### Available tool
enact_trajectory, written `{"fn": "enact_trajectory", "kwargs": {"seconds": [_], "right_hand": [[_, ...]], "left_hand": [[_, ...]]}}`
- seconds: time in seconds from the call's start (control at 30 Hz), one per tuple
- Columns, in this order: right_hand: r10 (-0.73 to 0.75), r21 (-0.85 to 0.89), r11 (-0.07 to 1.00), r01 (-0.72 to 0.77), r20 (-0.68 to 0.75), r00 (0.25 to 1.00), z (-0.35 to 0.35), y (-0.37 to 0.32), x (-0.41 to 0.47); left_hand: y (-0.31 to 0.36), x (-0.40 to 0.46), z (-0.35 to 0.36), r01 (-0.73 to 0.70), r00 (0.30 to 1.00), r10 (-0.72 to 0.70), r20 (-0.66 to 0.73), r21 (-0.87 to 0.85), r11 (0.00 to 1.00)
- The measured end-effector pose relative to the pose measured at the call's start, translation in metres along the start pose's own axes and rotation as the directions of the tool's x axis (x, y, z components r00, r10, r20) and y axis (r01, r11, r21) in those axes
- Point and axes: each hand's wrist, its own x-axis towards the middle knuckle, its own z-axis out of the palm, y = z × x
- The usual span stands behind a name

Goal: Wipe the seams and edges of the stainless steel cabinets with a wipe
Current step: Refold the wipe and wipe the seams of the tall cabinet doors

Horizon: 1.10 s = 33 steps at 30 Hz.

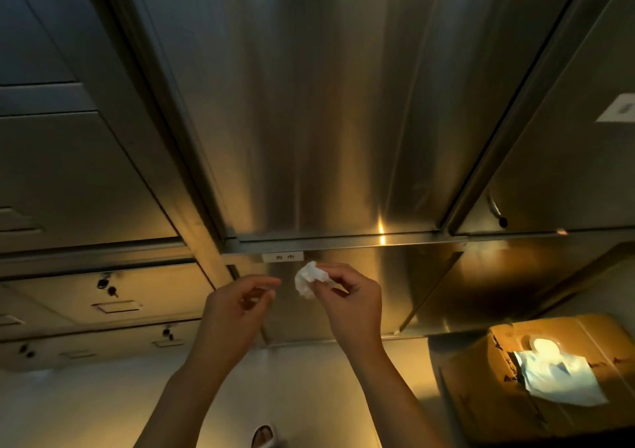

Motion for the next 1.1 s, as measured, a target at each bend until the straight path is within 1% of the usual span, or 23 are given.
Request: {"fn": "enact_trajectory", "kwargs": {"seconds": [0.17, 0.33, 0.5, 0.6, 0.7, 0.9, 1.0, 1.1], "right_hand": [[-0.020, -0.077, 0.997, 0.021, 0.020, 1.000, 0.039, -0.001, 0.001], [-0.040, -0.105, 0.994, 0.034, -0.058, 0.998, 0.090, -0.005, 0.002], [-0.009, -0.170, 0.985, -0.020, -0.165, 0.986, 0.145, 0.010, -0.008], [0.014, -0.197, 0.979, -0.058, -0.214, 0.977, 0.169, 0.024, -0.019], [0.050, -0.204, 0.973, -0.104, -0.257, 0.965, 0.186, 0.032, -0.034], [0.057, -0.222, 0.967, -0.128, -0.299, 0.953, 0.201, 0.046, -0.045], [0.068, -0.200, 0.970, -0.136, -0.313, 0.947, 0.204, 0.058, -0.043], [0.095, -0.174, 0.972, -0.157, -0.316, 0.944, 0.206, 0.078, -0.037]], "left_hand": [[-0.016, 0.007, -0.034, -0.011, 1.000, 0.011, -0.015, -0.016, 1.000], [-0.049, 0.029, -0.081, -0.031, 0.999, 0.032, 0.038, -0.019, 0.999], [-0.090, 0.052, -0.136, -0.031, 0.996, 0.035, 0.083, -0.054, 0.998], [-0.120, 0.061, -0.156, -0.010, 0.993, 0.018, 0.120, -0.066, 0.998], [-0.141, 0.060, -0.168, 0.015, 0.986, -0.001, 0.165, -0.086, 0.996], [-0.166, 0.062, -0.173, 0.032, 0.977, -0.010, 0.212, -0.104, 0.994], [-0.179, 0.062, -0.170, 0.065, 0.972, -0.043, 0.231, -0.088, 0.994], [-0.193, 0.064, -0.164, 0.069, 0.972, -0.056, 0.227, -0.049, 0.996]]}}
